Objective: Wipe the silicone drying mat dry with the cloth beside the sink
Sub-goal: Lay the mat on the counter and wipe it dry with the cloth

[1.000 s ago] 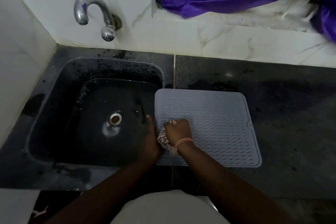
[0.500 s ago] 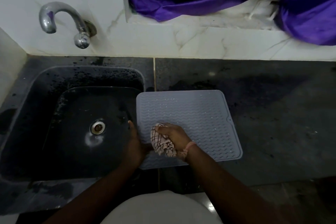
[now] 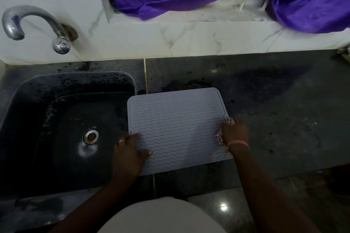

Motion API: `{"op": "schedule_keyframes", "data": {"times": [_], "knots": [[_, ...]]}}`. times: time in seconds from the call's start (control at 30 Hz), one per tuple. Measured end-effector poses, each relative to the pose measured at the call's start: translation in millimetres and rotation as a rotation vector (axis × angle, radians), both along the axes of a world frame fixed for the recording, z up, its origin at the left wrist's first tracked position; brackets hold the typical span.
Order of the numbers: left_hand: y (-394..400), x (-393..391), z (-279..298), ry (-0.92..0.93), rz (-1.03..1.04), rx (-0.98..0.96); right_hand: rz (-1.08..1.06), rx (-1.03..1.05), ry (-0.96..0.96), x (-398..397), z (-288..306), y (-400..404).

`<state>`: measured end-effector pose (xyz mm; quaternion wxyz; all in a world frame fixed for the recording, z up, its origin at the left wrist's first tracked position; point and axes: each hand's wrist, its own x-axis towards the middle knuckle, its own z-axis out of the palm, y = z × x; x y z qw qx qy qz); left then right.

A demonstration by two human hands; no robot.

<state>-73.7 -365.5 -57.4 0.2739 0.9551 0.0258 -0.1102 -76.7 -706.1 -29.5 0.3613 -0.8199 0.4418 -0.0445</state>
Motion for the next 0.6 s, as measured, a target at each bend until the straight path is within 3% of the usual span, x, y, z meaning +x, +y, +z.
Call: {"op": "schedule_keyframes", "data": {"times": [0.3,0.6], "knots": [[2,3,-7,0.035,0.032,-0.100,0.037,0.103,0.087,23,10,9],[2,4,-2,0.065,0.025,-0.130,0.190,0.198,0.063,26,5,80]]}}
